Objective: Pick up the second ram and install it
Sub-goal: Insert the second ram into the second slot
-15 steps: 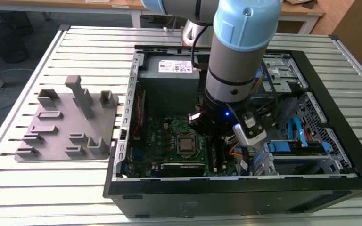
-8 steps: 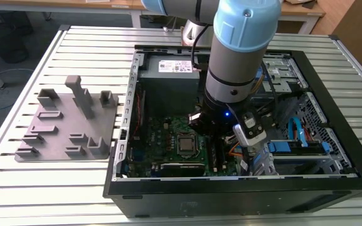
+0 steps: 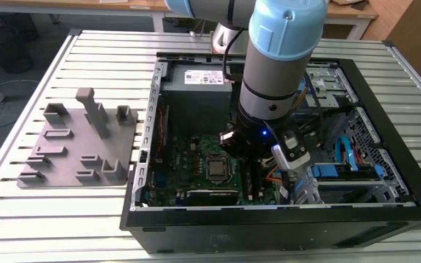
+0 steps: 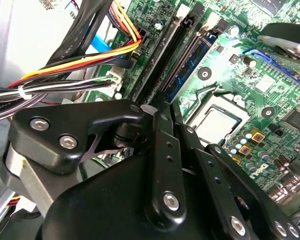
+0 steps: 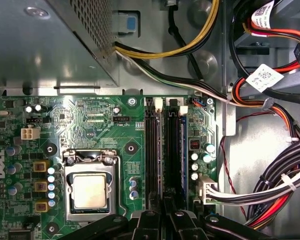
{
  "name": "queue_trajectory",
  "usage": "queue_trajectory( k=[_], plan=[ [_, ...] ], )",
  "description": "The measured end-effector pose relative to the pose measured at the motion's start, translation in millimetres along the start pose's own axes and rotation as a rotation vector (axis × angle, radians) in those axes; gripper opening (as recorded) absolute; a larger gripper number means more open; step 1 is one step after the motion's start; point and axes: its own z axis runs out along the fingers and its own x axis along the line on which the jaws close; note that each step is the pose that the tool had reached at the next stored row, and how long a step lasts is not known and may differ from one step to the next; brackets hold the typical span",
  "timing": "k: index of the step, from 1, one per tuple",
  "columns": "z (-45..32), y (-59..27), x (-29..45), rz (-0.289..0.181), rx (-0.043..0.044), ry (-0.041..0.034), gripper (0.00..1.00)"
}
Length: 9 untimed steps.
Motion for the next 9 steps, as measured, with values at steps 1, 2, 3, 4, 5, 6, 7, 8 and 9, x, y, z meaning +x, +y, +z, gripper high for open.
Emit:
queue_trajectory(
  k=[1,2,3,4,5,6,7,8,9],
  plan=[
    [0.0,0.1,-0.4,-0.001,0.0,0.0,0.14],
    [0.0,0.1,-0.4,-0.003,-0.0001,-0.0001,0.14],
    [0.0,0.3,-0.5,-0.005,-0.0001,-0.0001,0.14],
    [0.0,0.6,-0.5,-0.007,-0.0003,-0.0001,0.14],
    [0.0,1.2,-0.4,-0.007,-0.0001,0.0,0.14],
    [0.0,1.9,-0.4,-0.007,-0.0001,0.0,0.14],
    [0.0,2.4,-0.4,-0.007,-0.0002,0.0,0.14],
    [0.0,2.4,-0.4,-0.007,-0.0002,0.0,0.14],
    [0.0,2.4,-0.4,-0.007,-0.0002,0.0,0.14]
  ],
)
